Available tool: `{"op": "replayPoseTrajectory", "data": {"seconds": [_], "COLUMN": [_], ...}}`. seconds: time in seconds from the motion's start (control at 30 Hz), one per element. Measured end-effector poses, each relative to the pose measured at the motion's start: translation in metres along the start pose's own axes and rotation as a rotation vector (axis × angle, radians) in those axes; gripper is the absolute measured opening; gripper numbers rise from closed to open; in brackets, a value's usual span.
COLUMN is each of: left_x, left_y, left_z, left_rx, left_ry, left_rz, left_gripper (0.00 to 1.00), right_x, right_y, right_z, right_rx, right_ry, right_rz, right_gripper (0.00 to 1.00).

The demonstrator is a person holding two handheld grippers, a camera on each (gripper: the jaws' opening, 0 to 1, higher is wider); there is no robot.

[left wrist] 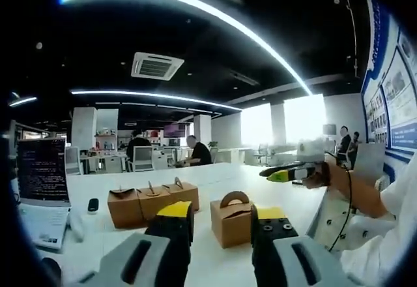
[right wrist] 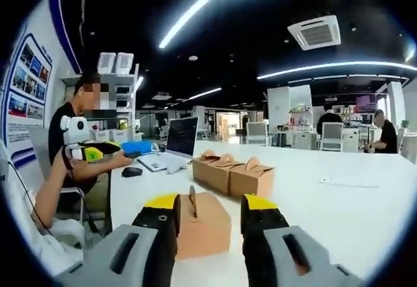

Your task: Pick up one paper box from the group, open the paper box, and remove the item inside

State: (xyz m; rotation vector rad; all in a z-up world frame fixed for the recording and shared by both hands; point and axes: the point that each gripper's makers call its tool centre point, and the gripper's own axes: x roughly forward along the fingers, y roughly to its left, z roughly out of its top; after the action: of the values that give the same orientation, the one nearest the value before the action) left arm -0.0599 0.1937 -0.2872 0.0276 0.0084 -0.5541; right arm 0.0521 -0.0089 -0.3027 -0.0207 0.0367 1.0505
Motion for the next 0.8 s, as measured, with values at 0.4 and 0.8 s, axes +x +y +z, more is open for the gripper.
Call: {"op": "replayPoseTrajectory", "data": {"seconds": [0.4, 0.8], "left_x": [0.004, 0.018], "left_y": [0.002, 0.002], "left_z": [-0.003, -0.01], "left_rx": [0.009, -0.015], "left_ry": [0.004, 0.024], "left_rz": [0.007, -0.011], "left_gripper": [0.37, 0.37], "right_x": [-0.02, -0.022], "right_y": [0.009, 0.015], "right_z": [0.015, 0.014], "right_rx": [-0.033, -0.051], "right_ry": [-0.052, -0.034], "right_rz": [0.009, 0.023], "right_gripper": [0.38, 0.38]}}
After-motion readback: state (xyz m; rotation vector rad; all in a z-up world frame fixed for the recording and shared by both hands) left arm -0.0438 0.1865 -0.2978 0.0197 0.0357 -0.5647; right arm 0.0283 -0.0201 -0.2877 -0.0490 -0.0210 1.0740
